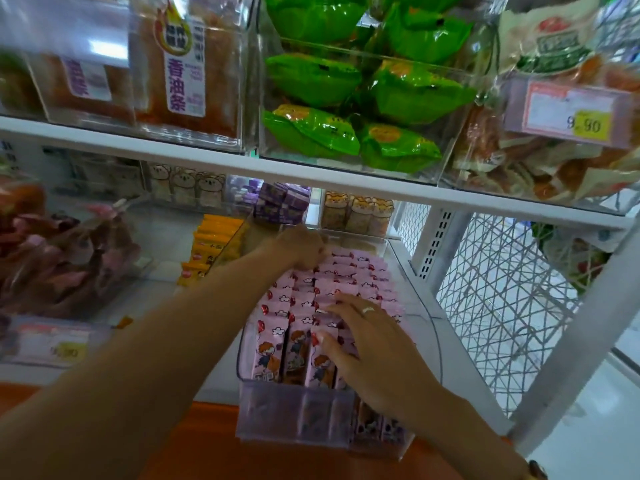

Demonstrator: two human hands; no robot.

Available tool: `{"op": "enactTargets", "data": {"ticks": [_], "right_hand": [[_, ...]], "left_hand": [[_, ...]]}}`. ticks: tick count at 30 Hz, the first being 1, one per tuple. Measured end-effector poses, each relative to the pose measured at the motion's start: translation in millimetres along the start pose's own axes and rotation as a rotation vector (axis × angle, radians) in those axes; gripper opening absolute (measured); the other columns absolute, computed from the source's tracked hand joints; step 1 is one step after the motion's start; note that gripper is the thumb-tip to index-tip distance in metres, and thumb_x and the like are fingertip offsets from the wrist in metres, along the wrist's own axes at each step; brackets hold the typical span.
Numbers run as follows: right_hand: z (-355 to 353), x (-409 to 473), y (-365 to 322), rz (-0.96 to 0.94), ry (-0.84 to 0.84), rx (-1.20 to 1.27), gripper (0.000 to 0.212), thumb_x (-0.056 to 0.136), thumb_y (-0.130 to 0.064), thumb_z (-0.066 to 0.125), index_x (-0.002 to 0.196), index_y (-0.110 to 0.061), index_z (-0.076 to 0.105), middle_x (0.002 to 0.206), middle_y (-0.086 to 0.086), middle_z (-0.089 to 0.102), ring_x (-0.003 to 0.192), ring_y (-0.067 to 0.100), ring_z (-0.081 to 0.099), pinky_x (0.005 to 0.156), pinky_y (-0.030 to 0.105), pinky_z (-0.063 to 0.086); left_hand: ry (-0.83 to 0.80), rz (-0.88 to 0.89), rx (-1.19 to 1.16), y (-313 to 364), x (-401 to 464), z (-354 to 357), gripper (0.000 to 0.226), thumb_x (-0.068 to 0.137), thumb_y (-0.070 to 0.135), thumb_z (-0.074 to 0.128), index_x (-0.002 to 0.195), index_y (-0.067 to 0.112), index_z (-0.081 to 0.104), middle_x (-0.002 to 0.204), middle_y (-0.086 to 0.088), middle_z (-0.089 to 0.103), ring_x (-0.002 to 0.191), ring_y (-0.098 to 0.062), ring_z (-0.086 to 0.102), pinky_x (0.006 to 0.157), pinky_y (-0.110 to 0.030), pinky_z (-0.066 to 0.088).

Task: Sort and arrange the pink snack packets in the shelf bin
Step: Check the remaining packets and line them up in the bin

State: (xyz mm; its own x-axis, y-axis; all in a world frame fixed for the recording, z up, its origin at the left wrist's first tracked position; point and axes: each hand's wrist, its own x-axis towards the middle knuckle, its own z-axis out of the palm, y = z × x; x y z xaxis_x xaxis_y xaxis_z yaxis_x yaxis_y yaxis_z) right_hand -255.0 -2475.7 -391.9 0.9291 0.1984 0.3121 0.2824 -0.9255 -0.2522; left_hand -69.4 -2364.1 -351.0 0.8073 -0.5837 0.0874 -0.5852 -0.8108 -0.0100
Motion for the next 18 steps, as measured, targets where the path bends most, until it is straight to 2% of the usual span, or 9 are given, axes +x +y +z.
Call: {"op": "enactTargets", "data": {"ticks": [2, 4, 6, 7, 10, 12, 14, 17, 18], "right_hand": [[-3, 1, -2, 0.003, -0.018, 0.009, 0.045, 0.097, -0.052, 0.033, 0.139, -0.037, 0.036, 0.147, -0.020, 0.030, 0.134, 0.000, 0.023, 0.107, 0.018, 0.009], [-7, 5, -4, 0.002, -0.036, 0.027, 0.042, 0.097, -0.050, 0.033, 0.136, -0.035, 0.041, 0.144, -0.015, 0.037, 0.130, 0.002, 0.031, 0.110, 0.024, 0.023], [-12, 13, -4, 0.002, -0.001, 0.067, 0.036, 0.098, -0.044, 0.038, 0.129, -0.033, 0.050, 0.134, -0.012, 0.048, 0.117, 0.003, 0.044, 0.099, 0.023, 0.038], [-15, 19, -3, 0.000, 0.031, 0.078, 0.032, 0.098, -0.040, 0.041, 0.126, -0.031, 0.054, 0.130, -0.010, 0.051, 0.112, 0.004, 0.048, 0.091, 0.021, 0.041], [-20, 50, 4, 0.028, 0.060, 0.031, 0.027, 0.096, -0.026, 0.048, 0.120, -0.021, 0.059, 0.126, -0.001, 0.057, 0.106, 0.011, 0.054, 0.084, 0.025, 0.045], [-18, 74, 11, 0.059, 0.022, -0.034, 0.022, 0.095, -0.019, 0.046, 0.110, -0.014, 0.061, 0.118, 0.005, 0.060, 0.100, 0.018, 0.057, 0.078, 0.030, 0.048], [-13, 95, 17, 0.088, -0.013, -0.132, 0.020, 0.096, -0.016, 0.043, 0.105, -0.011, 0.061, 0.111, 0.008, 0.062, 0.092, 0.021, 0.059, 0.068, 0.028, 0.044], [-4, 116, 25, 0.141, -0.031, -0.272, 0.027, 0.099, -0.020, 0.040, 0.118, -0.014, 0.059, 0.114, 0.010, 0.061, 0.097, 0.025, 0.059, 0.077, 0.033, 0.048], [-3, 121, 26, 0.163, -0.047, -0.260, 0.028, 0.099, -0.022, 0.041, 0.118, -0.014, 0.059, 0.114, 0.010, 0.062, 0.098, 0.026, 0.059, 0.083, 0.036, 0.050]], "left_hand": [[0.075, -0.009, 0.036, 4, -10, -13, 0.036, 0.102, 0.029, 0.034, 0.110, 0.005, 0.060, 0.116, -0.014, 0.059, 0.106, -0.029, 0.056, 0.080, -0.036, 0.043], [0.244, -0.034, -0.010, 9, -31, -23, 0.033, 0.101, 0.026, 0.034, 0.112, 0.010, 0.061, 0.116, -0.011, 0.058, 0.109, -0.028, 0.056, 0.080, -0.035, 0.045], [0.401, -0.045, -0.172, 12, -64, -27, 0.032, 0.099, 0.026, 0.039, 0.125, 0.019, 0.056, 0.126, -0.006, 0.055, 0.116, -0.026, 0.051, 0.091, -0.037, 0.046], [0.463, -0.045, -0.284, 14, -86, -27, 0.035, 0.098, 0.027, 0.042, 0.132, 0.022, 0.050, 0.132, -0.004, 0.052, 0.119, -0.024, 0.049, 0.096, -0.038, 0.045], [0.600, -0.114, -0.534, 16, -146, -26, 0.048, 0.096, 0.033, 0.049, 0.142, 0.028, 0.035, 0.131, 0.007, 0.046, 0.114, -0.011, 0.045, 0.093, -0.028, 0.040], [0.587, -0.190, -0.649, 19, -173, -20, 0.049, 0.095, 0.039, 0.051, 0.140, 0.030, 0.035, 0.122, 0.016, 0.043, 0.107, -0.003, 0.045, 0.089, -0.026, 0.040], [0.524, -0.227, -0.742, 24, -189, -9, 0.043, 0.094, 0.043, 0.049, 0.135, 0.032, 0.038, 0.121, 0.021, 0.045, 0.103, 0.000, 0.049, 0.091, -0.026, 0.045], [0.500, -0.234, -0.775, 25, -198, 6, 0.043, 0.094, 0.039, 0.051, 0.135, 0.034, 0.039, 0.121, 0.025, 0.043, 0.093, 0.009, 0.048, 0.079, -0.002, 0.036], [0.510, -0.243, -0.844, 24, -199, 7, 0.044, 0.094, 0.036, 0.053, 0.135, 0.034, 0.040, 0.122, 0.025, 0.044, 0.094, 0.010, 0.050, 0.077, -0.002, 0.038]]}}
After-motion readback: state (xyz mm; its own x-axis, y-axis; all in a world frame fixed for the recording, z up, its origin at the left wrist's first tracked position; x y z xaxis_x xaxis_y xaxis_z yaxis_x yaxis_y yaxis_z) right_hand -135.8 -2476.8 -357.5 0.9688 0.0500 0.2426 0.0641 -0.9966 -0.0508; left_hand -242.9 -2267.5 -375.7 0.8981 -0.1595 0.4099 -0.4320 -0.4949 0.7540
